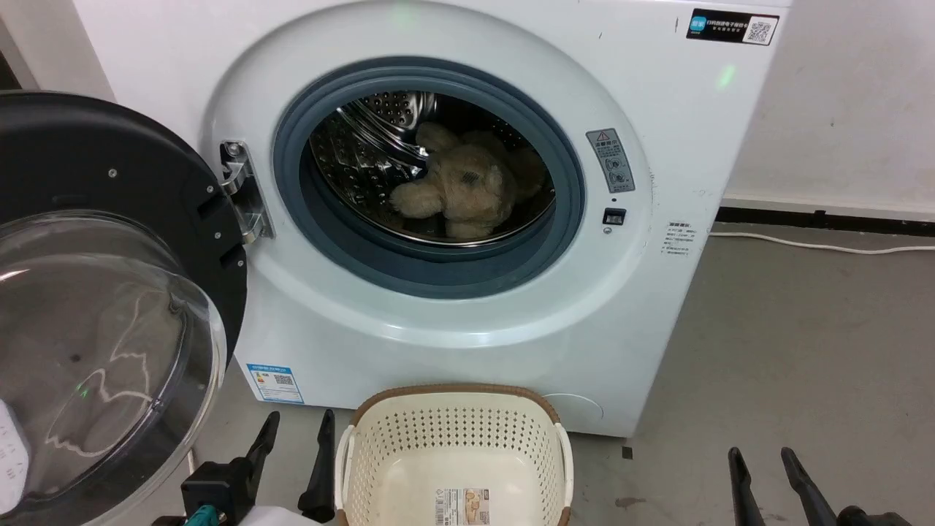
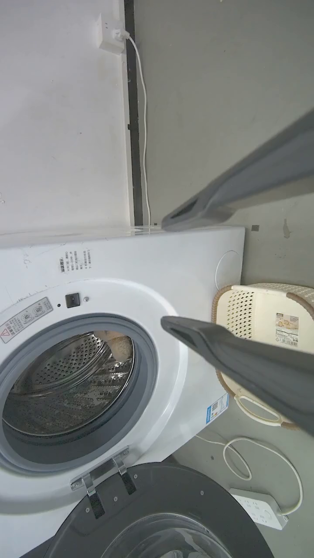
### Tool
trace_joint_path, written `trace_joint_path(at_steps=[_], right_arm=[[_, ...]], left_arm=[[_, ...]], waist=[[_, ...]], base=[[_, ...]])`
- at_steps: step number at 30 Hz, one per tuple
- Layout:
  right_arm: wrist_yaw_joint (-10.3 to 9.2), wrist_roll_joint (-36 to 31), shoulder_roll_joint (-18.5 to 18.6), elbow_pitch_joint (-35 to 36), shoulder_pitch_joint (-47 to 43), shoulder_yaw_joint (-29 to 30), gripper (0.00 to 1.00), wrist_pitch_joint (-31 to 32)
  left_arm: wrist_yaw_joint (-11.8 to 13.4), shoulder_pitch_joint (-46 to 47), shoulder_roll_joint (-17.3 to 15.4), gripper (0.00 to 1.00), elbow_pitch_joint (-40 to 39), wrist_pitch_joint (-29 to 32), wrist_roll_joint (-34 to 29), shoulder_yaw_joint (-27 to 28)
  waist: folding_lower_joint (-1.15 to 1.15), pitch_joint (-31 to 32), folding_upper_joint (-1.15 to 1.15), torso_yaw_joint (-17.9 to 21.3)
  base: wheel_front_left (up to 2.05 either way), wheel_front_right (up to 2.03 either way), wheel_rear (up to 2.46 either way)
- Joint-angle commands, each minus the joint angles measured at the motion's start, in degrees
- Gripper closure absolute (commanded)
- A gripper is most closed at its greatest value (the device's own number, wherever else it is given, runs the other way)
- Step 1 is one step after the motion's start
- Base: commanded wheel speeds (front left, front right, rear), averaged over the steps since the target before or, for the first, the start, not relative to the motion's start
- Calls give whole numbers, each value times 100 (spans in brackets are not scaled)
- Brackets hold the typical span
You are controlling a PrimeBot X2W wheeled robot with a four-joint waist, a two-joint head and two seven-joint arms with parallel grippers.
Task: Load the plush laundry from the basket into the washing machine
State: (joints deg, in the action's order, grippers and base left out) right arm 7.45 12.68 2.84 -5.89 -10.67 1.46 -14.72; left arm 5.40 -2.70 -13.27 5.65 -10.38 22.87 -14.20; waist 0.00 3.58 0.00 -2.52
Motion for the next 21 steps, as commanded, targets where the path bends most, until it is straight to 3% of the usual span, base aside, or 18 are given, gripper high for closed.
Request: trace_joint_path(at_steps=[1, 2, 3, 21], right_arm=[[3, 9, 4, -15, 10, 0, 0, -11], [3, 12, 4, -16, 14, 4, 0, -11], [-1, 0, 0, -1, 3, 4, 100, 0], [-1, -133, 0, 62, 114, -9, 100, 154]], left_arm=[[33, 1, -3, 0, 14, -13, 1, 6], [38, 6, -3, 0, 18, -17, 1, 2], [9, 1, -1, 100, 13, 0, 0, -3], [-58, 29, 108, 100, -49, 109, -239, 144]], waist=[[0, -5, 0, -1], [0, -5, 0, -3], [0, -5, 0, -3], [0, -43, 0, 26]], base=[[0, 0, 0], [0, 0, 0], [0, 0, 0], [0, 0, 0]])
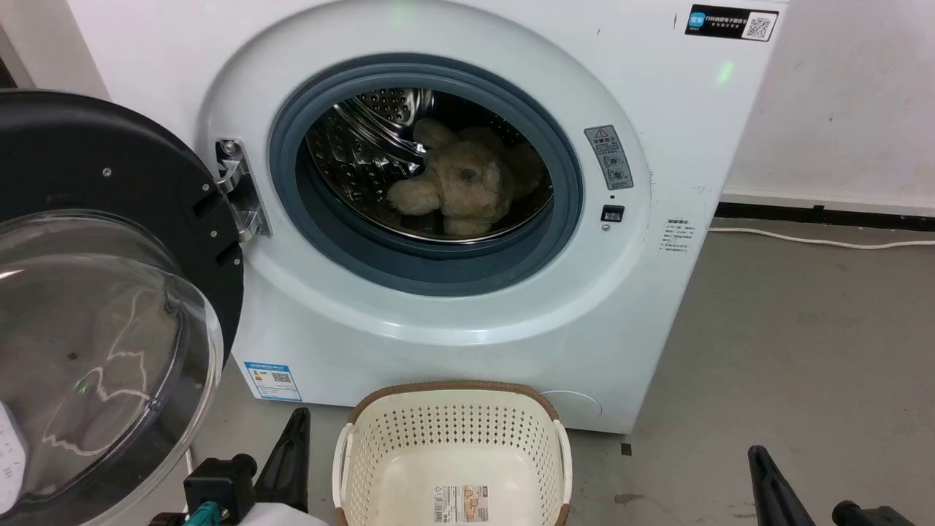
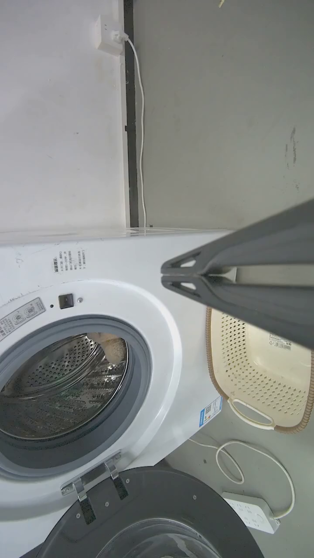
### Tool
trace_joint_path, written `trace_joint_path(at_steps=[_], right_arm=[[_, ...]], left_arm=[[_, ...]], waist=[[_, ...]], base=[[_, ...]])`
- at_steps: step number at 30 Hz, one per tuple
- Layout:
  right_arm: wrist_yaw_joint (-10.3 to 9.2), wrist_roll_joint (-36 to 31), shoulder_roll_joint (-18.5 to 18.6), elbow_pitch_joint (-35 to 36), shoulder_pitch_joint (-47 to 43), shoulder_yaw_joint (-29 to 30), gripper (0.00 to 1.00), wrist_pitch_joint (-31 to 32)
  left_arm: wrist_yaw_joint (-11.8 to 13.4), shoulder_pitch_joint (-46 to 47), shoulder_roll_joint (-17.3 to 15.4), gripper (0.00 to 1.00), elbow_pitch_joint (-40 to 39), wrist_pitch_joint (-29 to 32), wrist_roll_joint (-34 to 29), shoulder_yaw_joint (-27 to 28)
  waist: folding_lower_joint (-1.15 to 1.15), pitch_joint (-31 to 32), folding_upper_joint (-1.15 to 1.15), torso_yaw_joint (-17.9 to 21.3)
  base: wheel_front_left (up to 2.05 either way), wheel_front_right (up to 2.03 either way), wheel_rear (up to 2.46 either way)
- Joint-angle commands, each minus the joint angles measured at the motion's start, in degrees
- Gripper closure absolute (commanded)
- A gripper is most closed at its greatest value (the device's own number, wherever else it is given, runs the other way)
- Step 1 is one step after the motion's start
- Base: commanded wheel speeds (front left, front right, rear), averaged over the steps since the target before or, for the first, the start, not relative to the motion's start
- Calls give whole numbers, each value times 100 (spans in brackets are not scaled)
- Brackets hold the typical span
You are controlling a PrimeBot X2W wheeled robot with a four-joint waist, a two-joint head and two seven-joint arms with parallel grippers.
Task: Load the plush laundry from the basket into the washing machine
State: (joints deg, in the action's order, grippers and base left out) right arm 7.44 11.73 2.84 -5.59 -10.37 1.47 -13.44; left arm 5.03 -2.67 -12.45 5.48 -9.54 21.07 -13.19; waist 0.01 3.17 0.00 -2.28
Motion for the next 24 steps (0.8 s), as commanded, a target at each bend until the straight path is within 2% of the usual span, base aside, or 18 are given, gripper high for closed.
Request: trace_joint_path(at_steps=[1, 24], right_arm=[[1, -47, 0, 36, 92, -12, 100, 38], [1, -290, 1, 149, 296, -41, 100, 320]], left_arm=[[-25, 28, 35, 100, -36, 34, -77, 55], [-128, 80, 235, 100, -147, 233, -516, 328]], waist=[[0, -5, 0, 3], [0, -72, 0, 52]], base=[[0, 0, 0], [0, 0, 0]])
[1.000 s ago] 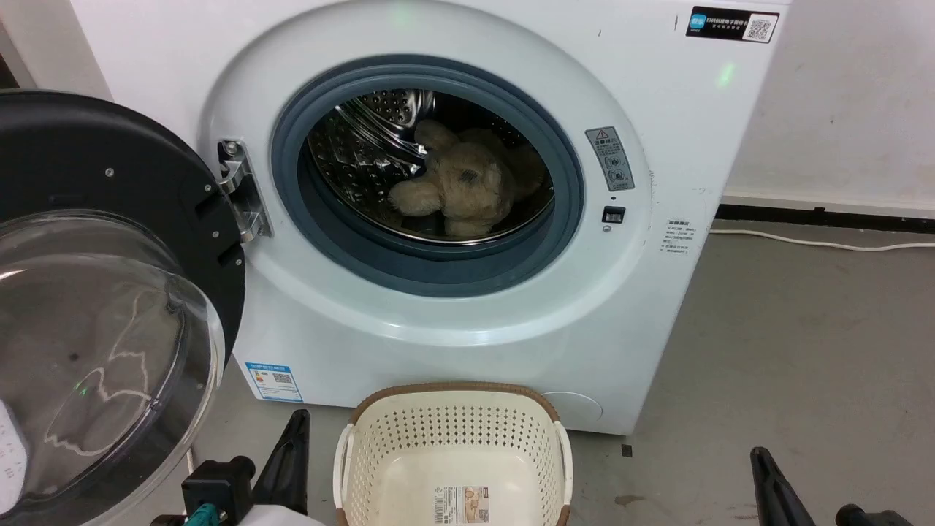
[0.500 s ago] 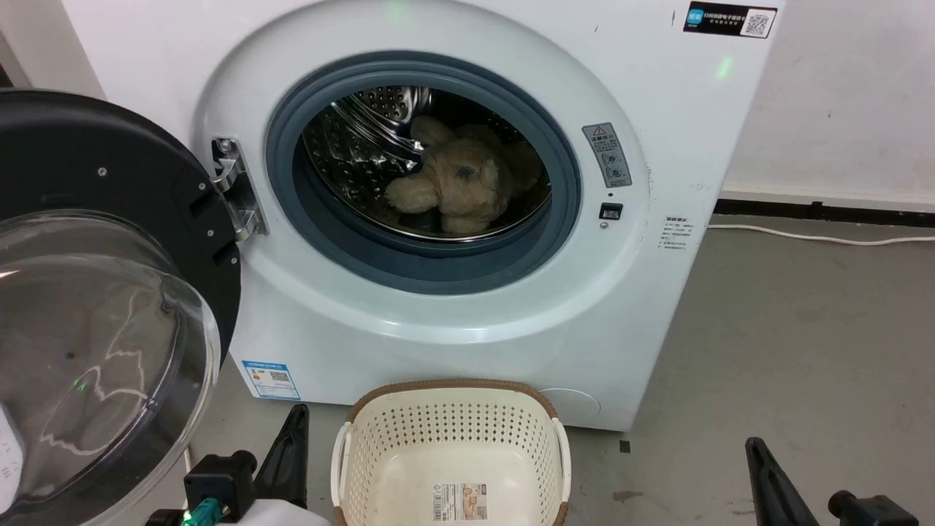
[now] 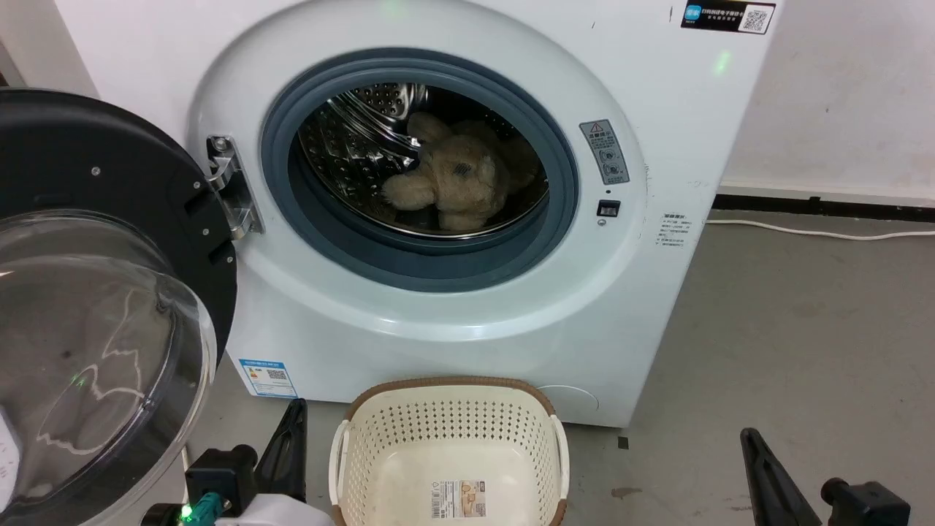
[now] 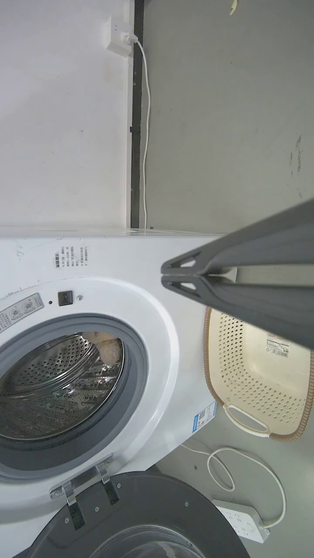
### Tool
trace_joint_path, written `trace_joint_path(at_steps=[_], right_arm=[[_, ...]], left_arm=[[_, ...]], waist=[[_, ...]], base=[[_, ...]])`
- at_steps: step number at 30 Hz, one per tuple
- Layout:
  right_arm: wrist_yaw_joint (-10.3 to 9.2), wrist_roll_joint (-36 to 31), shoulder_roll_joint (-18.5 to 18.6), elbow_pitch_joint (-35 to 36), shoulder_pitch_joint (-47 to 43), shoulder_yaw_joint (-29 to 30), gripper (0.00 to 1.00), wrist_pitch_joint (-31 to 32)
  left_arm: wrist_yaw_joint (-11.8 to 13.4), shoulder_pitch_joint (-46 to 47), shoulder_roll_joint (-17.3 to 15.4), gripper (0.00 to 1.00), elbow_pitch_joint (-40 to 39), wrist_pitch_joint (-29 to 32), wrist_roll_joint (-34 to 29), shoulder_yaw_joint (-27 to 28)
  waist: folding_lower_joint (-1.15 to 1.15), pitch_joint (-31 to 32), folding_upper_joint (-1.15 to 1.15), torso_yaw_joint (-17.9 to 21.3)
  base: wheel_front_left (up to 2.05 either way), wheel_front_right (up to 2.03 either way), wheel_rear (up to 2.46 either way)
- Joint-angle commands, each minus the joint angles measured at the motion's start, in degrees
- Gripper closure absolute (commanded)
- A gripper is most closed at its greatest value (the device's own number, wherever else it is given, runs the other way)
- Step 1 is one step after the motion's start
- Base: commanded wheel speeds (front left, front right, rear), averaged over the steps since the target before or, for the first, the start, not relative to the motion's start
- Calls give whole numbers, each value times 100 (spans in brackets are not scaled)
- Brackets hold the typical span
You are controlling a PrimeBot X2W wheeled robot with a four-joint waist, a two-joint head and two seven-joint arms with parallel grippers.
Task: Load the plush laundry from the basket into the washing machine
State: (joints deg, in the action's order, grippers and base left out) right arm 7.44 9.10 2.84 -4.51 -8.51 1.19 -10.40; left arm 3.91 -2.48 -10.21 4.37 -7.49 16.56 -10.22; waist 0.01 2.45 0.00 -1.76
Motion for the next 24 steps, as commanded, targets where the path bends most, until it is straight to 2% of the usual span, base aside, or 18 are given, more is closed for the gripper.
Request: trace_joint_path(at_steps=[1, 24], right_arm=[[1, -38, 1, 46, 119, -15, 100, 28], [2, -271, 2, 154, 314, -42, 100, 298]], left_arm=[[-21, 63, 19, 100, -40, 36, -83, 43], [-119, 112, 210, 100, -146, 226, -503, 304]], waist=[[0, -3, 0, 2], [0, -68, 0, 48]], base=[[0, 0, 0], [0, 0, 0]])
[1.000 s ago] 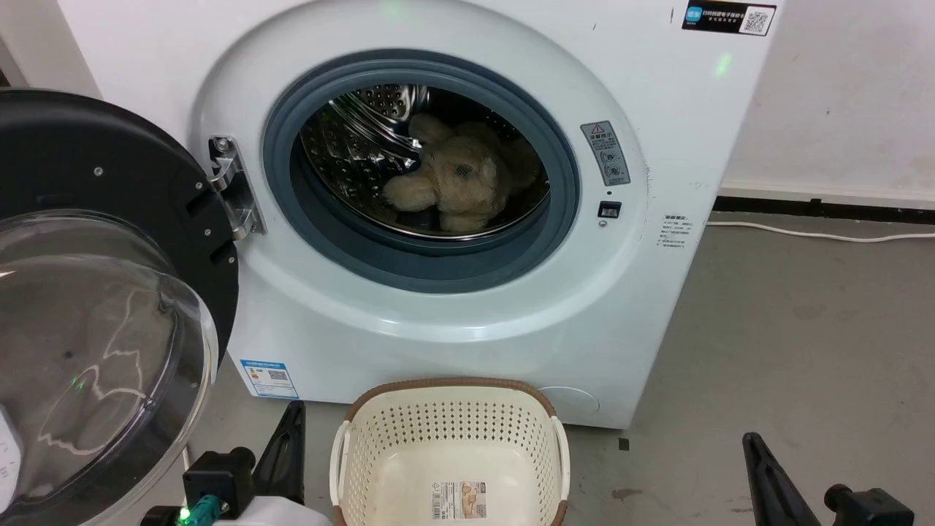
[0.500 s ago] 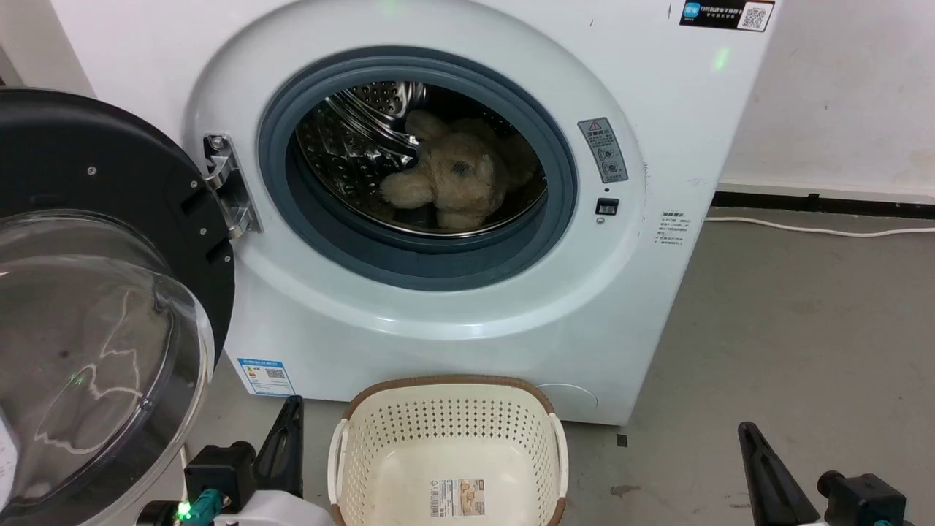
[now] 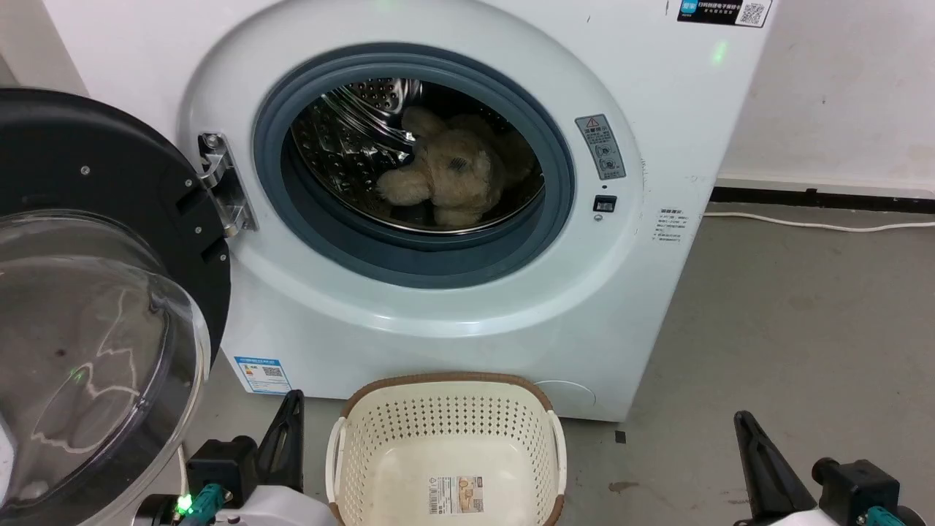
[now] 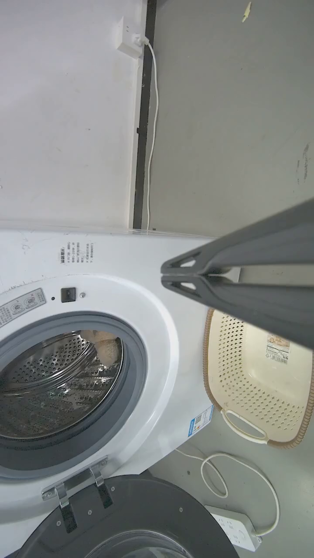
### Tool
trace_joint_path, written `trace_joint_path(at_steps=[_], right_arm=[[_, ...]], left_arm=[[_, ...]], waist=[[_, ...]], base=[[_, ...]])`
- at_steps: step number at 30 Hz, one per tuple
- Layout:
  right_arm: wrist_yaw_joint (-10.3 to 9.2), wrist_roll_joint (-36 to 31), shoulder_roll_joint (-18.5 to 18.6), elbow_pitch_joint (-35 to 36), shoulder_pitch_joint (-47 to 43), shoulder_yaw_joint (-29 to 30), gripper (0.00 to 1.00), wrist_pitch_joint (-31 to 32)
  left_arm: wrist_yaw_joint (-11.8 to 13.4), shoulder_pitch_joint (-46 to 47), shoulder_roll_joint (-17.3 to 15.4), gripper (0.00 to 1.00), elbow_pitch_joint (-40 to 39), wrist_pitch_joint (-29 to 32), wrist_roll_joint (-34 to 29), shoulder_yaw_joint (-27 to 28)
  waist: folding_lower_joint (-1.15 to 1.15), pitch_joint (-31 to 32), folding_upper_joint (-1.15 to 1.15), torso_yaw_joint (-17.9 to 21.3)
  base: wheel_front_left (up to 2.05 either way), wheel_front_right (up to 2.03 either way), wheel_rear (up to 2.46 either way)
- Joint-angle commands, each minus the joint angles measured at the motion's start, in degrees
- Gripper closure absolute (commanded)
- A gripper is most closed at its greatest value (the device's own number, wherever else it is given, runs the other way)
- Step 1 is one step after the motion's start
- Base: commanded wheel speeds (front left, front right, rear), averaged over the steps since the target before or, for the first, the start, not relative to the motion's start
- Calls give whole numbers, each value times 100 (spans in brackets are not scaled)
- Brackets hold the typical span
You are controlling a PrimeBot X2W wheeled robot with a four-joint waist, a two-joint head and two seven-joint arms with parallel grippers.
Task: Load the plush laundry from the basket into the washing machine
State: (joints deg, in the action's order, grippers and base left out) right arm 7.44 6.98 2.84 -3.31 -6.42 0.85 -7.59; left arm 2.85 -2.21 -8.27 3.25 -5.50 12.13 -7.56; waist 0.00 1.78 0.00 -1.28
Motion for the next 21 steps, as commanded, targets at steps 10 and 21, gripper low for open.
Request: trace_joint_path(at_steps=[10, 21], right_arm=[[3, -160, 2, 81, 191, -21, 100, 134], [3, -272, 2, 133, 285, -34, 100, 264]], left_arm=[[-57, 107, 98, 100, -80, 110, -243, 152], [-104, 131, 190, 100, -131, 201, -445, 277]], waist=[[0, -29, 0, 21], [0, -60, 0, 43]], base=[[0, 0, 0], [0, 0, 0]])
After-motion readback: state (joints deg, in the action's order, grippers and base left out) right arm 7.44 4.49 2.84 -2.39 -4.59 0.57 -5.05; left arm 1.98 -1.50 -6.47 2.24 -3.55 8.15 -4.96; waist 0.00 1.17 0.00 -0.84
